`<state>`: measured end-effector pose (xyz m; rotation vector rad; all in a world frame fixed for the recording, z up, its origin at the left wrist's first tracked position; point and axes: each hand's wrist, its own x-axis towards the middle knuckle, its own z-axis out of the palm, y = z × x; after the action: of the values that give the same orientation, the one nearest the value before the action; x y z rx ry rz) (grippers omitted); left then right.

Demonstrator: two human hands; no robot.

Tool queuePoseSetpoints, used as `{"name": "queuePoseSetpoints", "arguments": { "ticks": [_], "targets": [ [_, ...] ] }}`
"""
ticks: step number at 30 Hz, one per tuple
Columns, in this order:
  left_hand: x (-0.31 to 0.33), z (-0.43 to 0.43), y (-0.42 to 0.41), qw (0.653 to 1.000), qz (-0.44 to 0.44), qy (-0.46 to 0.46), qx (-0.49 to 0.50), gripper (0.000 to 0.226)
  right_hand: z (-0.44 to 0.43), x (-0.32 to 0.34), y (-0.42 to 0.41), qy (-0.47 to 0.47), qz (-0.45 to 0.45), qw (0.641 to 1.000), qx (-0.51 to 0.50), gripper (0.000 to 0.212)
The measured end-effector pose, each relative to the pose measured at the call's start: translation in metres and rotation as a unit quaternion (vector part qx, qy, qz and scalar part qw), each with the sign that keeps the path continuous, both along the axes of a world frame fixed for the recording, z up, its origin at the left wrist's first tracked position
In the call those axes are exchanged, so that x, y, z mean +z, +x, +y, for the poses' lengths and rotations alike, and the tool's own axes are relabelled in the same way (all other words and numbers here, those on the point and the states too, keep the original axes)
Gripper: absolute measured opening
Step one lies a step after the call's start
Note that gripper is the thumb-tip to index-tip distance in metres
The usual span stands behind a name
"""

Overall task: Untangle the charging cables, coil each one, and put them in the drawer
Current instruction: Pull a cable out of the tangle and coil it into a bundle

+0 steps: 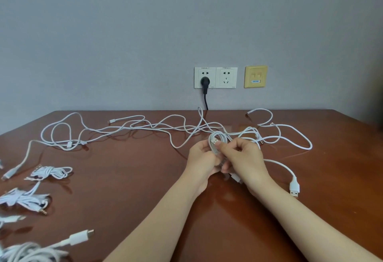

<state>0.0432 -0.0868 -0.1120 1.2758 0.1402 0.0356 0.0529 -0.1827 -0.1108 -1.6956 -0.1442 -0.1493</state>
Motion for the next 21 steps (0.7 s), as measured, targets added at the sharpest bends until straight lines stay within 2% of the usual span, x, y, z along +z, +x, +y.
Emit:
{"name": "queuePoseSetpoints", "arguments": {
  "ticks": [7,11,14,17,21],
  "targets": [
    [-0.006,-0.004,0.000,0.998,-0.052,0.041,0.014,0.035,0.000,0.000,0.002,-0.008,0.006,1.000,-0.025,0.028],
    [-0.008,-0.005,0.000,0.998,-0.065,-0.001,0.015,0.036,0.000,0.000,0.005,-0.003,0.018,0.999,-0.032,0.027],
    [-0.012,-0.003,0.003,0.990,-0.102,0.094,0.015,0.031,-0.001,0.001,0.006,-0.013,0.017,0.999,-0.037,0.025],
    [-0.014,-0.003,0.003,0.969,-0.145,0.201,0.026,0.037,-0.004,0.002,0.008,-0.005,0.030,0.999,-0.044,0.027],
    [-0.014,-0.003,0.002,0.951,-0.175,0.253,0.030,0.043,-0.007,0.003,0.009,0.021,0.052,0.998,-0.042,0.027]
  ]
}}
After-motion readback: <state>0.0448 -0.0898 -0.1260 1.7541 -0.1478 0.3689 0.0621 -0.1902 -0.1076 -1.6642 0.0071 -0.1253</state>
